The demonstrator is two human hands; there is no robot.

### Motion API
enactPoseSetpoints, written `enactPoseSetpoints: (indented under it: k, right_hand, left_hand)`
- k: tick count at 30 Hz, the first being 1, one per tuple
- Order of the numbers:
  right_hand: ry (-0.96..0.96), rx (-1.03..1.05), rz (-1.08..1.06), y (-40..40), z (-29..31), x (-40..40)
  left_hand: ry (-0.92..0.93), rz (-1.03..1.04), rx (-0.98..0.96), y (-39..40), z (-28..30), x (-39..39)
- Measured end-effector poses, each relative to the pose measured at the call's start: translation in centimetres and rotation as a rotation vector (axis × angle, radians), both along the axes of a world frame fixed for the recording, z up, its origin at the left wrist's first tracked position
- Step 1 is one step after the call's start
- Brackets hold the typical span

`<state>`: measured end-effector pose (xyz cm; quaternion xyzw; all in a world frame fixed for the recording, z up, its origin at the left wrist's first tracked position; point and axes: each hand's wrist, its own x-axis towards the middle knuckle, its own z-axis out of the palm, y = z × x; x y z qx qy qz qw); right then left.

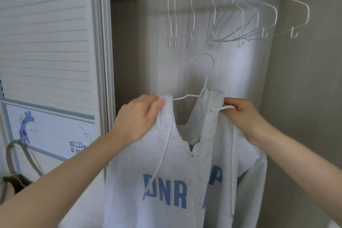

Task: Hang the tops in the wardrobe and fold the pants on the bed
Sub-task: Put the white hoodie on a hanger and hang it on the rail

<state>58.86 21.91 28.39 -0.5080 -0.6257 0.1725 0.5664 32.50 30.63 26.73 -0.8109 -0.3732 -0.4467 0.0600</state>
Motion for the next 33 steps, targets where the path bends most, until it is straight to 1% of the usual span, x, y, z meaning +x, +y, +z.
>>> enactPoseSetpoints:
  k: [2,3,5,8,10,11,13,15,17,20,22,23,25,27,29,31,33]
  right_hand:
    - [-0.027,0.046,-0.007,-0.1,0.3,-0.1]
    - [-0.076,0.066,-0.016,-0.1,0.4,-0.2]
    - [-0.227,0.104,-0.072,0.0,0.6,-0.2]
    - [-0.417,0.149,-0.255,-0.7,1.0,1.9]
    - [-0.516,0.069,-0.341,-1.7,1.5,3.9]
    - [-0.526,-0.012,-0.321,-2.3,1.9,4.6]
    - [-0.465,-0.174,-0.187,-3.5,2.5,5.4]
    - [-0.361,-0.257,-0.053,-4.1,3.1,5.5]
    - [-0.381,-0.246,-0.047,-4.3,3.4,5.0]
    - [-0.487,-0.145,-0.067,-3.9,2.9,4.0]
    - [-0.508,-0.104,-0.038,-4.1,2.2,3.7]
    - [-0.458,-0.104,-0.009,-4.4,1.9,3.7]
    - [-0.256,-0.14,0.043,-5.2,1.5,3.9]
    - [-0.088,-0.188,0.059,-6.0,1.8,3.8]
    - [-0.015,-0.277,0.011,-6.6,2.7,3.9]
    - [0.004,-0.345,-0.086,-7.3,4.0,3.8]
    - [0.012,-0.371,-0.054,-8.2,5.6,3.5]
  left_hand:
    - [0.137,-0.03,0.023,-0.4,0.1,0.3]
    - [0.132,-0.038,0.009,-0.1,0.5,0.4]
    - [0.006,-0.075,-0.031,0.6,0.9,0.6]
    - [-0.219,-0.151,-0.105,1.9,0.8,-0.4]
    - [-0.386,-0.173,-0.181,2.7,0.8,-1.6]
    - [-0.436,-0.172,-0.209,3.0,0.8,-2.1]
    - [-0.443,-0.185,-0.232,3.5,0.9,-2.0]
    - [-0.424,-0.214,-0.24,3.7,1.1,-1.3]
    - [-0.394,-0.259,-0.253,3.7,1.4,-0.2]
    - [-0.347,-0.301,-0.261,3.9,1.6,0.9]
    - [-0.271,-0.363,-0.337,4.0,1.8,1.3]
    - [-0.229,-0.437,-0.419,4.0,2.1,1.3]
    - [-0.168,-0.587,-0.597,4.0,2.6,1.2]
    - [-0.165,-0.631,-0.69,4.5,2.9,1.3]
    - [-0.181,-0.61,-0.709,5.1,3.1,2.1]
    - [-0.219,-0.599,-0.706,5.5,3.0,3.4]
    - [-0.316,-0.616,-0.691,6.0,2.9,5.0]
